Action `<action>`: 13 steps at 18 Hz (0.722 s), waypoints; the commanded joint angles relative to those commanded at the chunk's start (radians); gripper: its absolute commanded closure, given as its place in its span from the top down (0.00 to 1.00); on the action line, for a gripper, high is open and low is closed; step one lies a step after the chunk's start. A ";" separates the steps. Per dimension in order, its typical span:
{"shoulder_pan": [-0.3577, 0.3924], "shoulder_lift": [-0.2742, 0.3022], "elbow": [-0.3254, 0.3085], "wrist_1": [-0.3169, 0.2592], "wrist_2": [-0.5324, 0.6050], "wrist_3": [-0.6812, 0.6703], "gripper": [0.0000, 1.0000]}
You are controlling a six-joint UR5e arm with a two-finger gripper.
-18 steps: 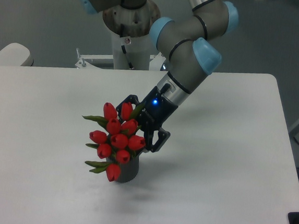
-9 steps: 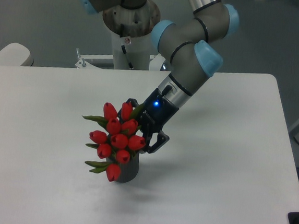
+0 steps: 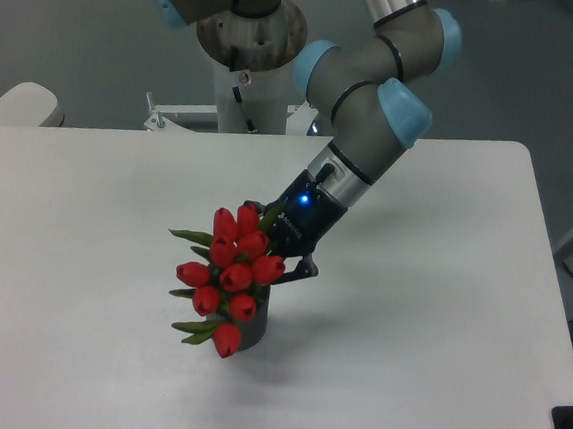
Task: Pick up the flowers from the vase
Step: 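Close the gripper around the bundle of tulip stems, then lift the gripped tulips straight up out of the grey vase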
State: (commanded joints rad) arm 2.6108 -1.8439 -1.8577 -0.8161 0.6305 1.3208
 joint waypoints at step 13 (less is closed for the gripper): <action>0.015 0.089 0.021 -0.002 -0.064 -0.138 0.24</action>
State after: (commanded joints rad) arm 2.6262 -1.7549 -1.8362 -0.8176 0.5662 1.1829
